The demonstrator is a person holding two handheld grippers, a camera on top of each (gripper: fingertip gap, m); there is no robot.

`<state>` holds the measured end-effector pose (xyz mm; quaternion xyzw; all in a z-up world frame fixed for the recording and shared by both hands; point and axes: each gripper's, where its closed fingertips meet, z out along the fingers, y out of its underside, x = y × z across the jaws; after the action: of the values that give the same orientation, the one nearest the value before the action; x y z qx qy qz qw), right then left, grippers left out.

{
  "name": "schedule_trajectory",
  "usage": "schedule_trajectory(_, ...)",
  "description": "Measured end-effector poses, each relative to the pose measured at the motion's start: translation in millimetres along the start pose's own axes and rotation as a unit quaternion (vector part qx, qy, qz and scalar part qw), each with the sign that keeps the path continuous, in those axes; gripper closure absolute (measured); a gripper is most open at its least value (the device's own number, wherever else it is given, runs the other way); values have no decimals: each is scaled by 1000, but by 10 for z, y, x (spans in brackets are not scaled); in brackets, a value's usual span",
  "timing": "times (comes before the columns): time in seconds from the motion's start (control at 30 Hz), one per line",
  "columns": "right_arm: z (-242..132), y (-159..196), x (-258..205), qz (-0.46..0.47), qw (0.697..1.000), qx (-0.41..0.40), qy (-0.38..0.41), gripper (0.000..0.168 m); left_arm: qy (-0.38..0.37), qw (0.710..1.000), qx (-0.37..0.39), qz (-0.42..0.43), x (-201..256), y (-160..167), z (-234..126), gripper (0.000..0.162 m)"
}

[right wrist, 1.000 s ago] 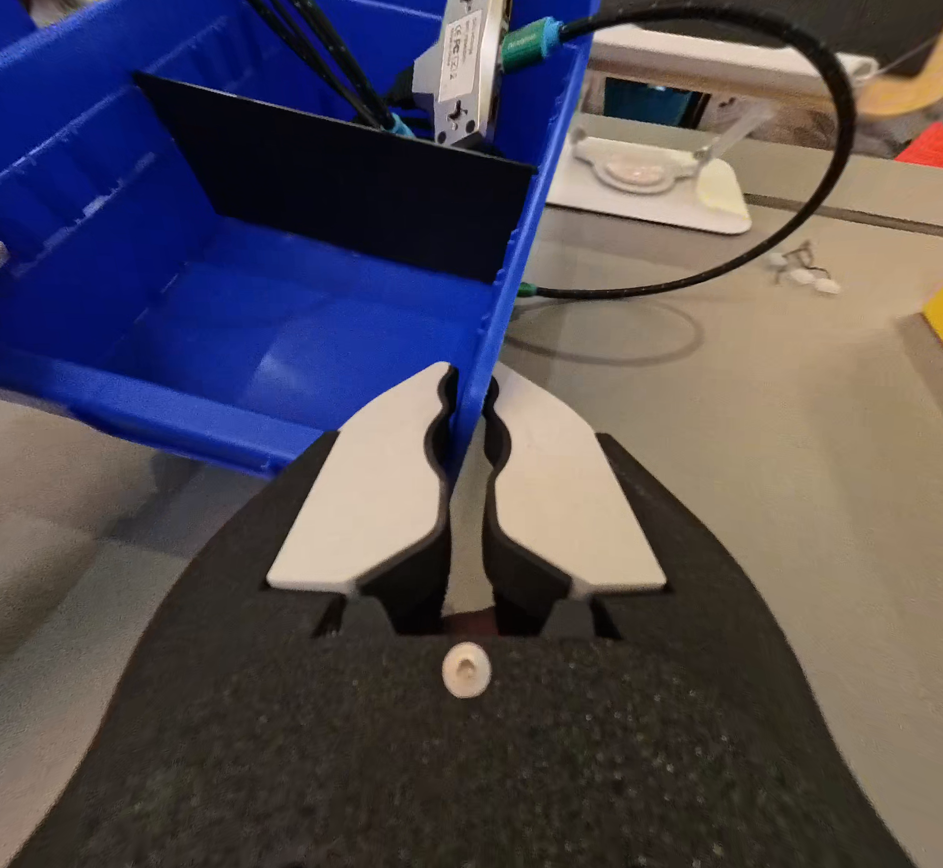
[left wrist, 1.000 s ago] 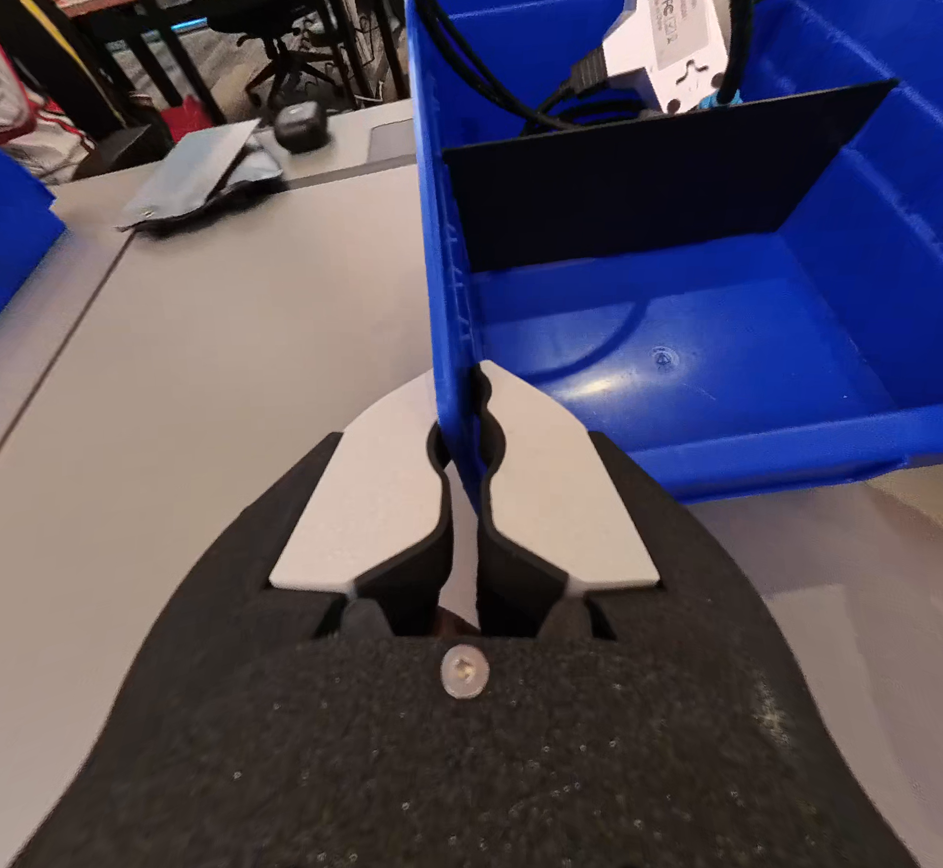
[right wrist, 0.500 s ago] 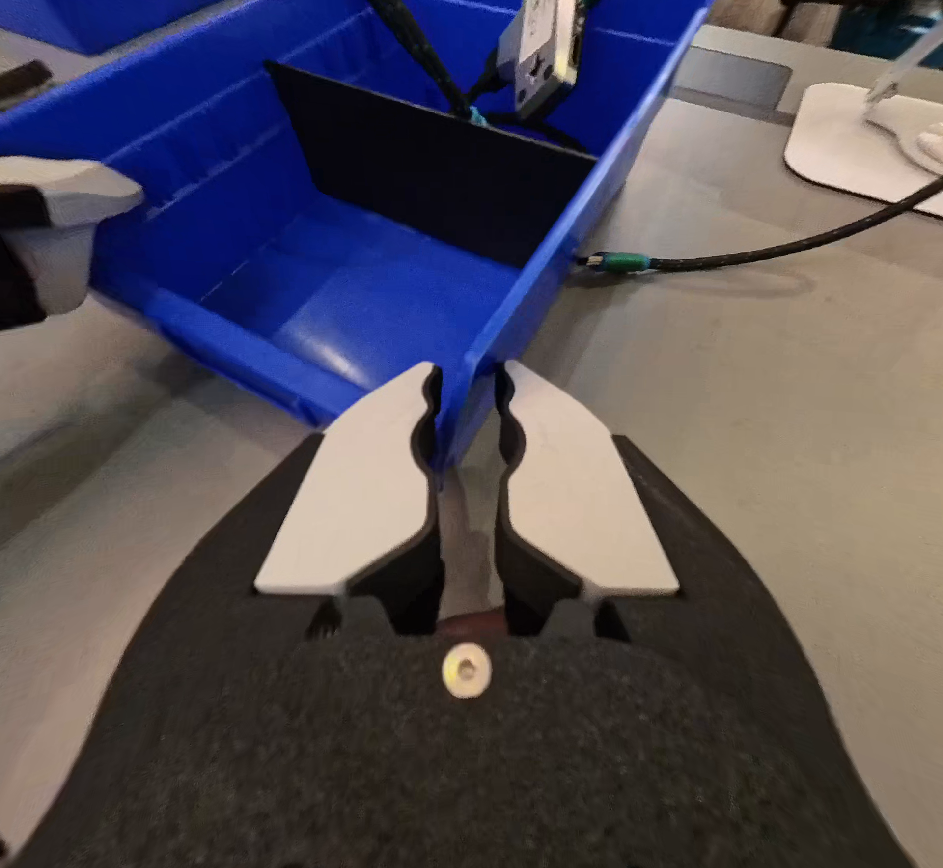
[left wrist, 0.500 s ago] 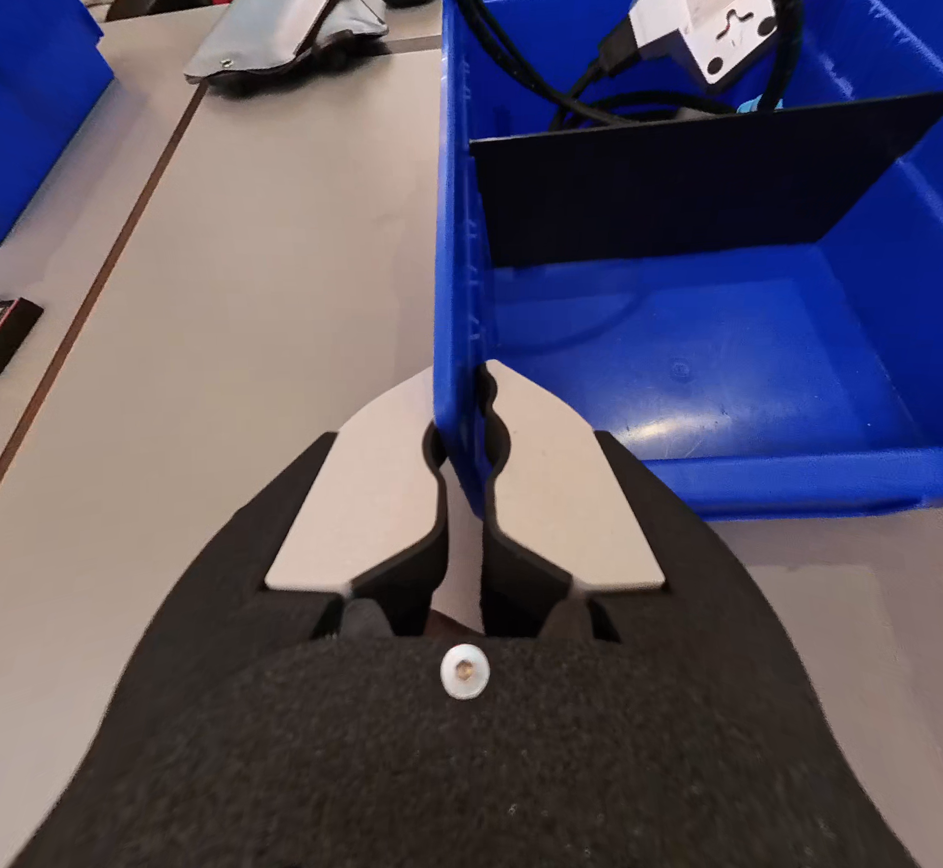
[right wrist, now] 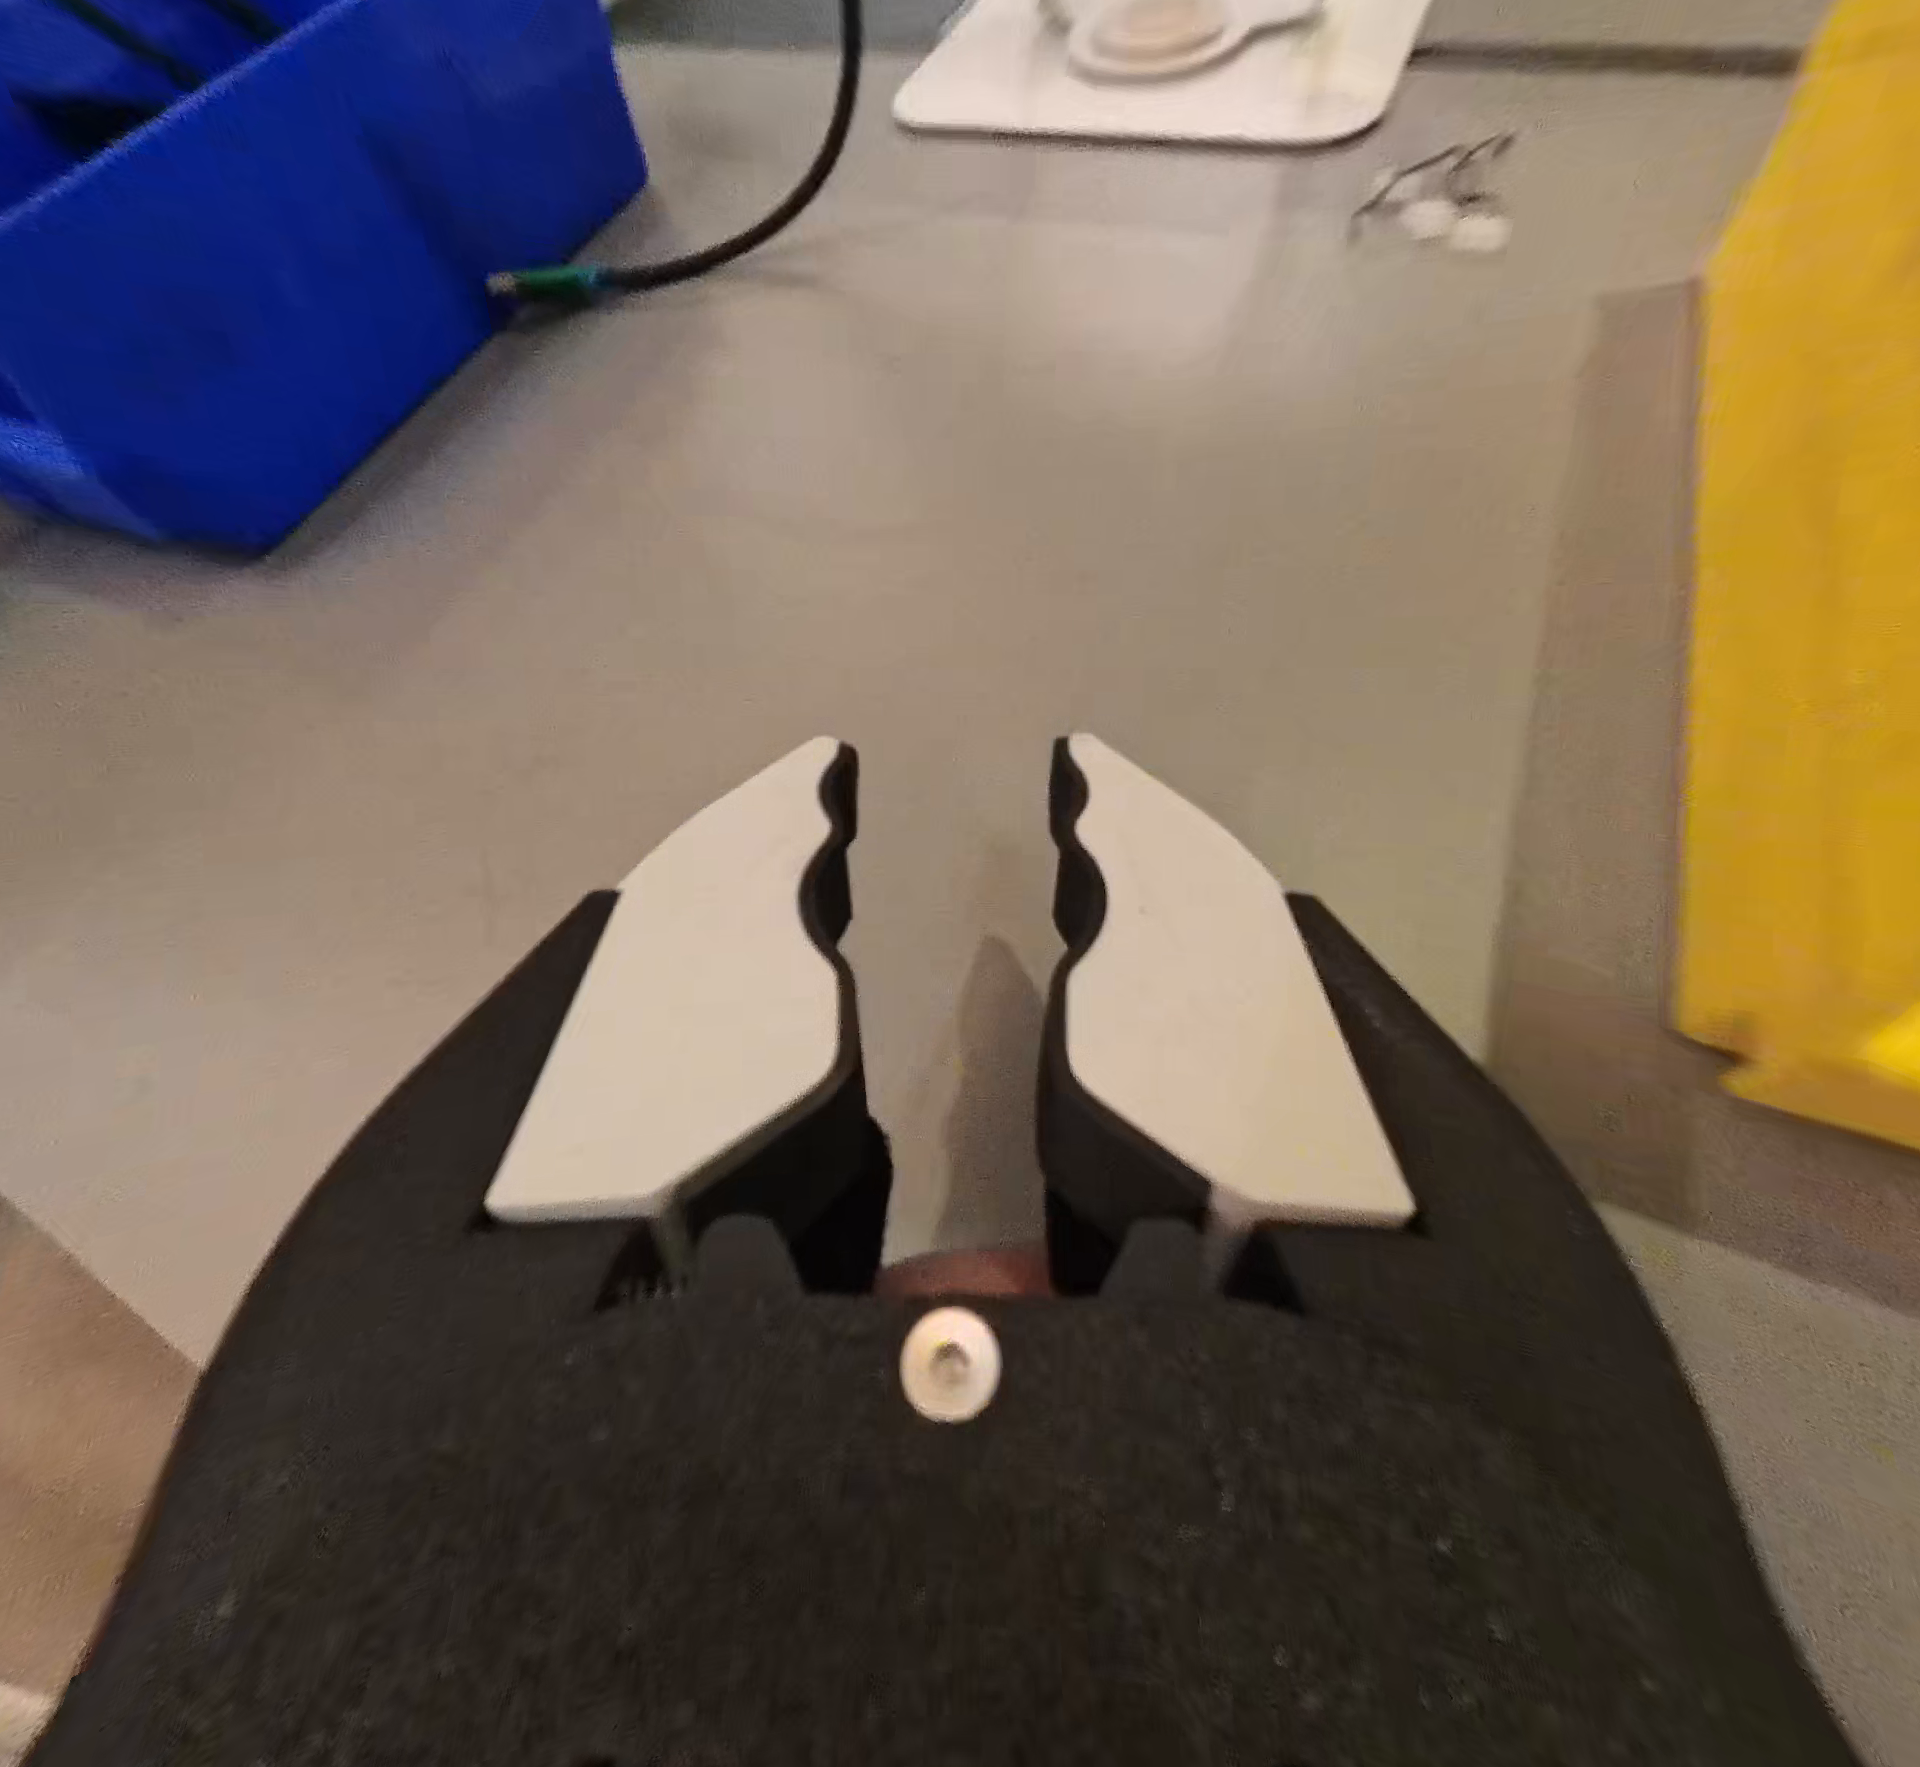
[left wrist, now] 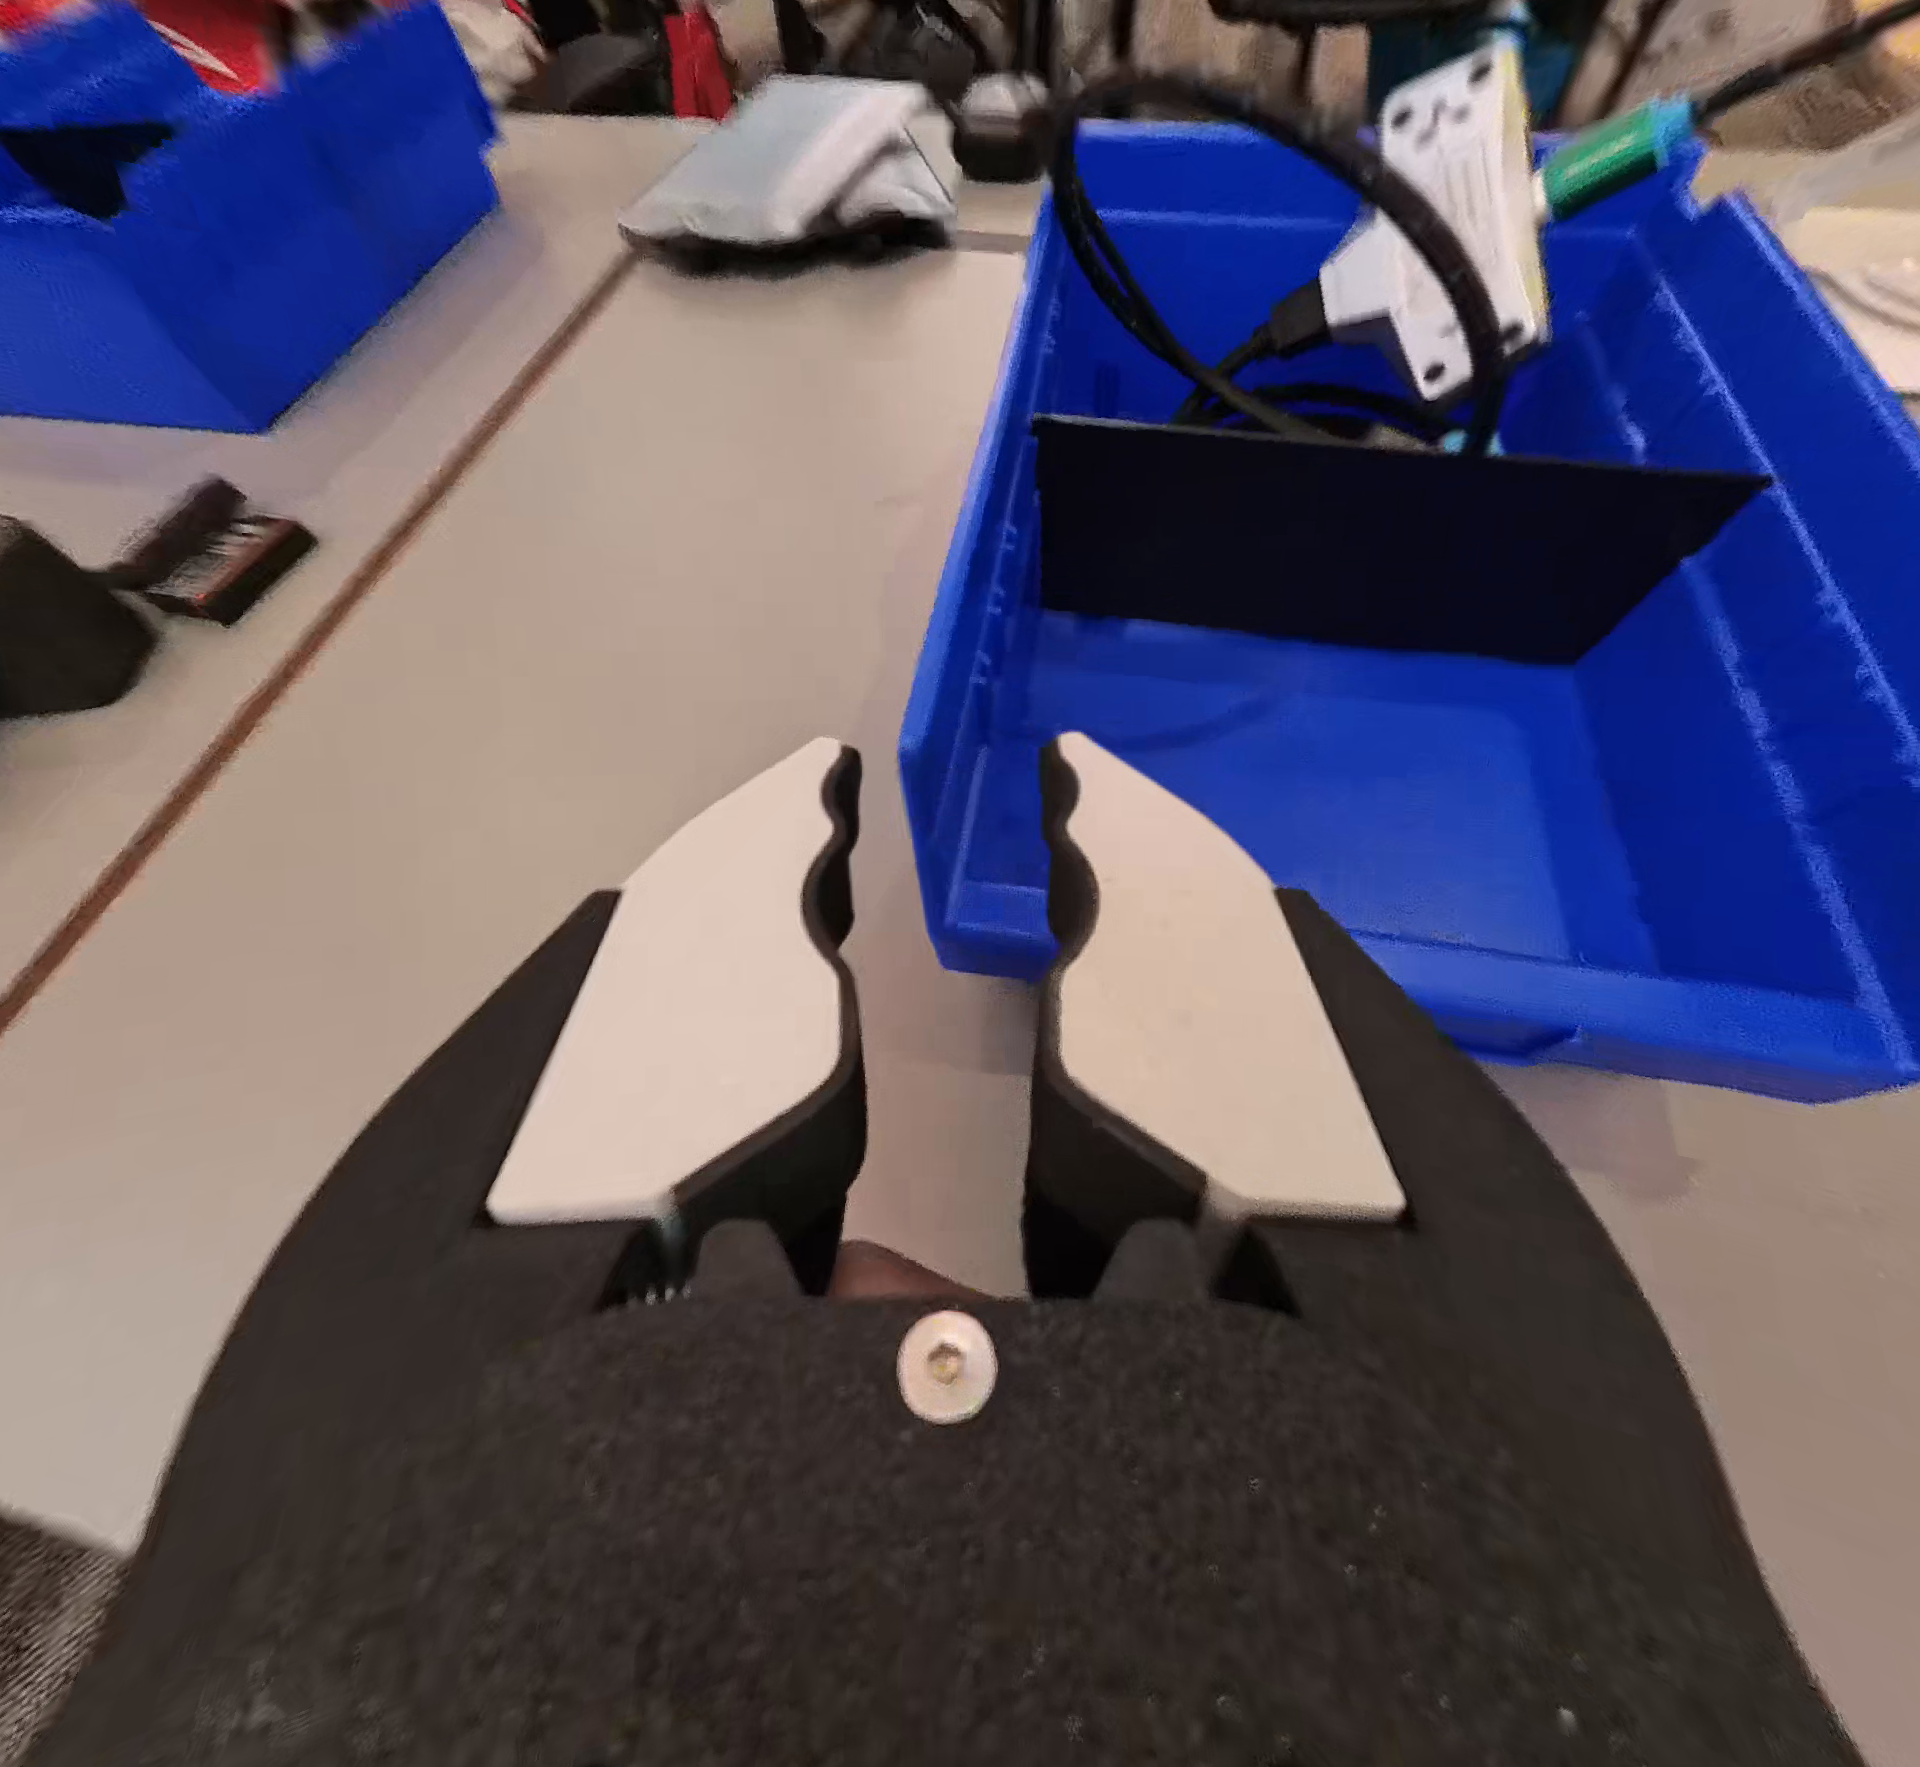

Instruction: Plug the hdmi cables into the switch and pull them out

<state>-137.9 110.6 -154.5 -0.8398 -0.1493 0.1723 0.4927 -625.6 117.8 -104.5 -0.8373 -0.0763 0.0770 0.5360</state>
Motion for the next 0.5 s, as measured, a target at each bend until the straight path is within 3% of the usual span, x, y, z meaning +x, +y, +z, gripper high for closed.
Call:
schedule_trajectory(0.1, -427, -254, 629, 3, 993, 88, 74, 134, -17, 1000, 19, -4, 89, -47, -228, 130)
schedule_trajectory(0.23, -1176, -598, 1427, 10, 959, 231, 162, 139, 123, 991, 27, -43, 833, 167, -430, 131)
schedule_trajectory(0.37, -1274, -449, 2104, 59, 957, 187, 215, 138, 158, 987, 15, -19, 1141, 391, -336, 138)
schedule_trajectory(0.5, -1157, -216, 2351, 73, 959, 146, 234, 140, 193, 981, -2, -36, 1237, 389, -226, 136)
